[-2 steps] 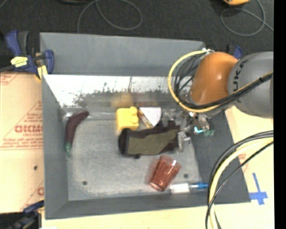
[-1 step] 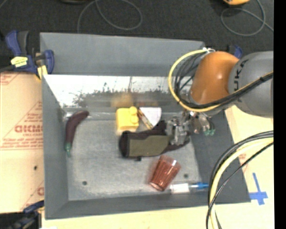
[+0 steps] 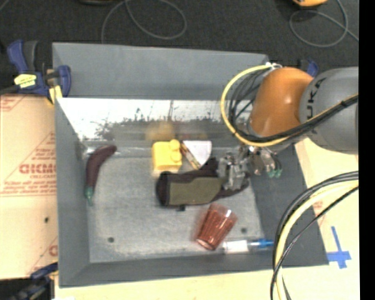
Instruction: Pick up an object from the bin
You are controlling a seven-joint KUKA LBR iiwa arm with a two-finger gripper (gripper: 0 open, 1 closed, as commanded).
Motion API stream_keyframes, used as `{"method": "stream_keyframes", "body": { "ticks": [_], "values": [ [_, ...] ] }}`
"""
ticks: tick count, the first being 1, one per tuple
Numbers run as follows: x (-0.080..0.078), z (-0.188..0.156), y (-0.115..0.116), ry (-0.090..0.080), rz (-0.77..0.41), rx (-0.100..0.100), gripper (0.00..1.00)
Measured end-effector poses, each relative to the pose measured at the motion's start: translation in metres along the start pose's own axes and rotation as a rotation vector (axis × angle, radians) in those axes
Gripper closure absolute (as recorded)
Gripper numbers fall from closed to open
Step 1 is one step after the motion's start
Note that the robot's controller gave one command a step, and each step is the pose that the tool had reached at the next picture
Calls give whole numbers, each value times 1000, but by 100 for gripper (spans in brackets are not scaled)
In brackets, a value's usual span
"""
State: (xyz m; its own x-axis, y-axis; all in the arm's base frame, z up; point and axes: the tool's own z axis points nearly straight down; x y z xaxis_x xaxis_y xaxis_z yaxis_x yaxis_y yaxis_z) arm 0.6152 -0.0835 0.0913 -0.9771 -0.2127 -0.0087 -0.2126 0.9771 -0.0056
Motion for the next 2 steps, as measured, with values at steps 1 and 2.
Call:
{"method": "stream_keyframes", "body": {
  "ticks": [1,2],
  "values": [
    [0,0,0,0,-1,0,100],
    [0,0,0,0,-1,0,100]
  ]
}}
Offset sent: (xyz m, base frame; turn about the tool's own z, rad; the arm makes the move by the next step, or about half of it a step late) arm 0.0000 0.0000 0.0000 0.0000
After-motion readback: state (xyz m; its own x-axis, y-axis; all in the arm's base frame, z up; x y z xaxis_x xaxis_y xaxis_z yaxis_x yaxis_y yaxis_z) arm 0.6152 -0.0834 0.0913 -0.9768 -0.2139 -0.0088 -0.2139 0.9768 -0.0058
